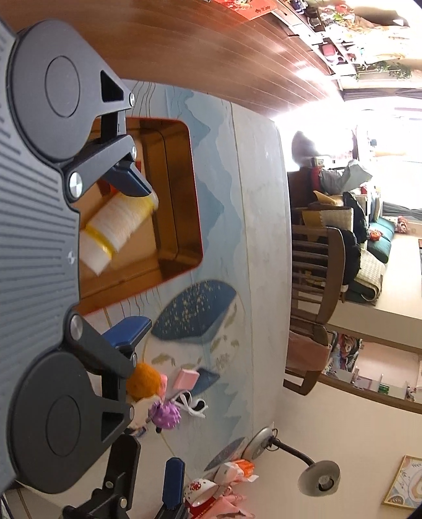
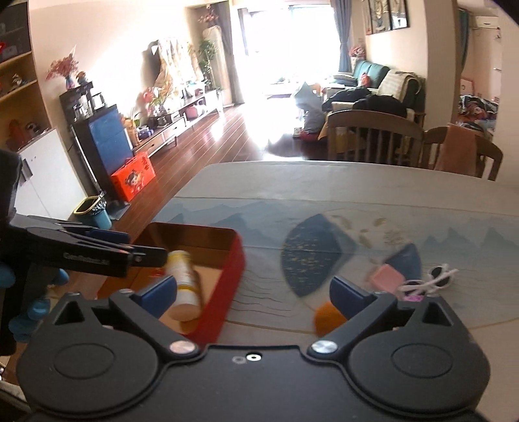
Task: Organize rigid objects
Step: 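Move both tools back over the remaining objects on the table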
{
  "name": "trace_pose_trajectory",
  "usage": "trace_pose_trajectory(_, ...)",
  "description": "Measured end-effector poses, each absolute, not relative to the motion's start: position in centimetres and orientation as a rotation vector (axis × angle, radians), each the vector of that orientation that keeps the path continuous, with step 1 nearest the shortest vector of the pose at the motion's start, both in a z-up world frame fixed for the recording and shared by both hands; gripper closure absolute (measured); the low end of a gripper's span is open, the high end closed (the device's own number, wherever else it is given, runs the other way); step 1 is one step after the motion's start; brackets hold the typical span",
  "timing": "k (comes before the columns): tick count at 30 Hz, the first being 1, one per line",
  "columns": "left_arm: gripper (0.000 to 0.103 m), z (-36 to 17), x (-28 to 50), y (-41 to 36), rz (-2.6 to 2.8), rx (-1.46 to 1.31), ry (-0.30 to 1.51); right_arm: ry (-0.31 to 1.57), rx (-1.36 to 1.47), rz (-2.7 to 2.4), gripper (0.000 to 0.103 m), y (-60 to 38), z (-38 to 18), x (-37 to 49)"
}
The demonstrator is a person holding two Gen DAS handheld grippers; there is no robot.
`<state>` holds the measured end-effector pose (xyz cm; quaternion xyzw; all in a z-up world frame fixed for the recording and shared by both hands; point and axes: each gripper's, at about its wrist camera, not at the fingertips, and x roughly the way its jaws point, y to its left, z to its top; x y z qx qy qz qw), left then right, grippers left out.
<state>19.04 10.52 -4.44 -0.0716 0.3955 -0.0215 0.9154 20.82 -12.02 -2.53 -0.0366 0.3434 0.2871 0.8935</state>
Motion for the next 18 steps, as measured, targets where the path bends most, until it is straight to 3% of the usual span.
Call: trace_pose_trajectory(18, 0.019, -6.0, 21.9, 0.1, -0.040, -0.168, 0.778, 0.792, -0.130, 0.596, 0.001, -23.3, -6.4, 23.9)
